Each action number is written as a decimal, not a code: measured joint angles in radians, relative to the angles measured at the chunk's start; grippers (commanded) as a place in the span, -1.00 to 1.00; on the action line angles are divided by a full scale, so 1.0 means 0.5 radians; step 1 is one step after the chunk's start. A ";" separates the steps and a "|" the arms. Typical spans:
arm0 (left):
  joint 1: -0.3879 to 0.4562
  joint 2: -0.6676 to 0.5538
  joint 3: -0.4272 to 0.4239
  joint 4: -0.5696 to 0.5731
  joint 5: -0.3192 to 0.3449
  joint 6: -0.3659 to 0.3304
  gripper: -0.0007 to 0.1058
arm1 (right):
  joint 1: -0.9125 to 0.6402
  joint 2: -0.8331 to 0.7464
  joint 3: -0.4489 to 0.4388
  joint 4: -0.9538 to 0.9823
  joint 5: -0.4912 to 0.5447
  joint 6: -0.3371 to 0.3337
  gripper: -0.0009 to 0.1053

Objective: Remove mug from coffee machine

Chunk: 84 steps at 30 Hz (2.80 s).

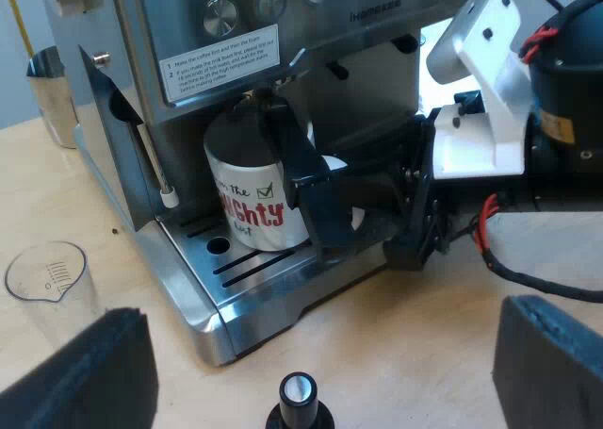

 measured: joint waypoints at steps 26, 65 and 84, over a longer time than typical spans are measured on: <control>0.000 0.000 0.000 0.000 0.000 0.000 0.50 | 0.000 -0.561 0.420 0.235 0.071 0.153 -0.98; -0.039 0.000 0.000 0.000 0.051 0.000 0.50 | 0.002 -1.588 1.095 0.365 0.930 0.319 -0.98; -0.054 0.140 0.000 -0.064 0.192 -0.004 0.50 | -0.552 -1.588 1.149 0.307 0.797 0.319 -0.98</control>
